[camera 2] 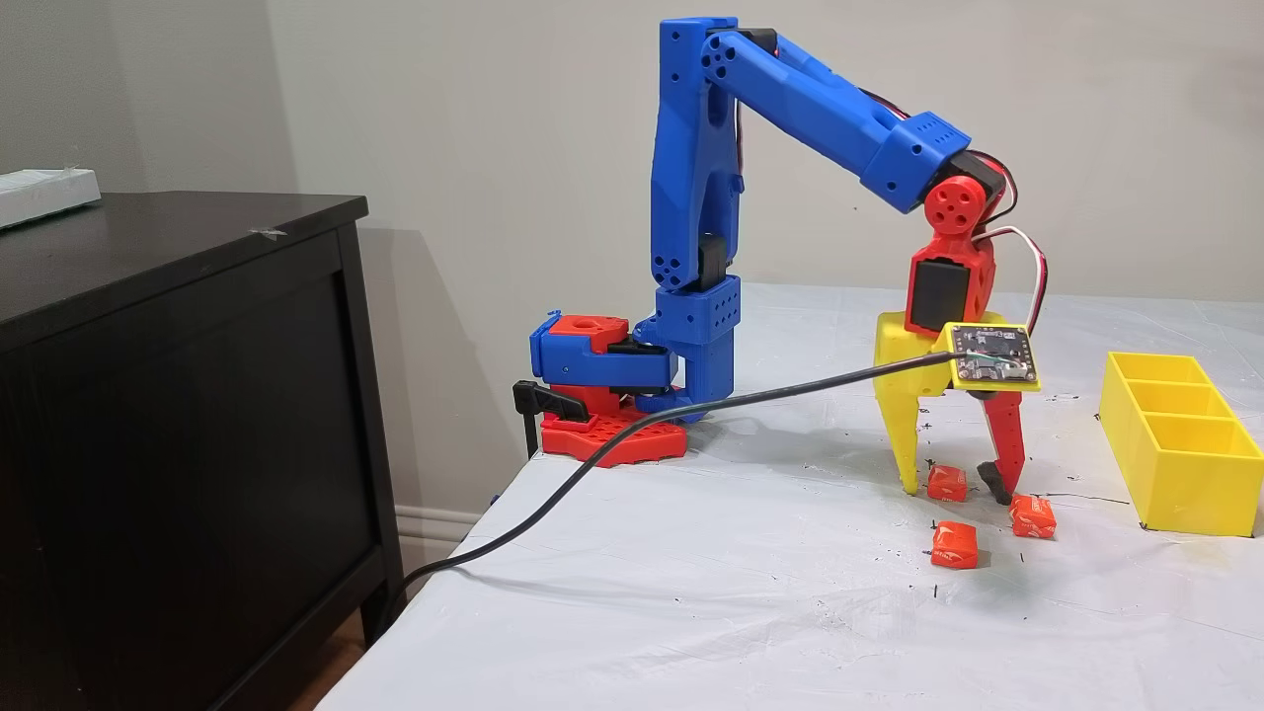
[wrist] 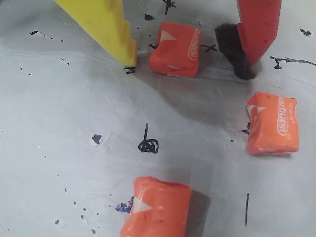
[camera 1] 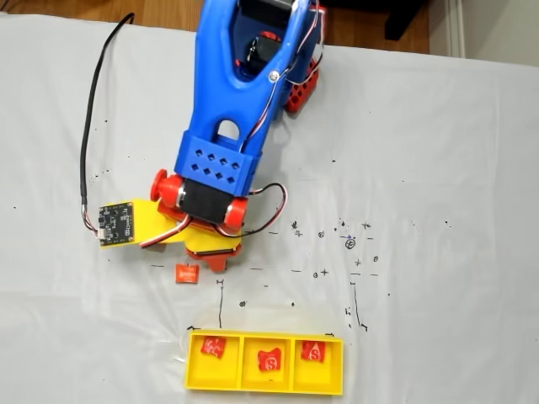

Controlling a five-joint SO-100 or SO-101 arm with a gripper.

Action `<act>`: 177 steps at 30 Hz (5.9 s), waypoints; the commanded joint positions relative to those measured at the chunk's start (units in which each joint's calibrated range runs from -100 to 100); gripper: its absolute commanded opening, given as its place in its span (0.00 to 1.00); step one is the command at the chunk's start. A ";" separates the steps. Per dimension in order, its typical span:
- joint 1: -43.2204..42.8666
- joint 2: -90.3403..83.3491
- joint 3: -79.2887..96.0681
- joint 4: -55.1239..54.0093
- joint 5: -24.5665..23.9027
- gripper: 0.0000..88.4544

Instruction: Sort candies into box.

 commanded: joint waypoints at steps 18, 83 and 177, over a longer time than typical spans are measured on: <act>-2.31 -15.18 1.91 -1.27 -1.12 0.00; -23.86 -1.53 -18.58 -27.71 -17.44 0.00; 3.85 2.97 -29.23 11.51 6.40 0.27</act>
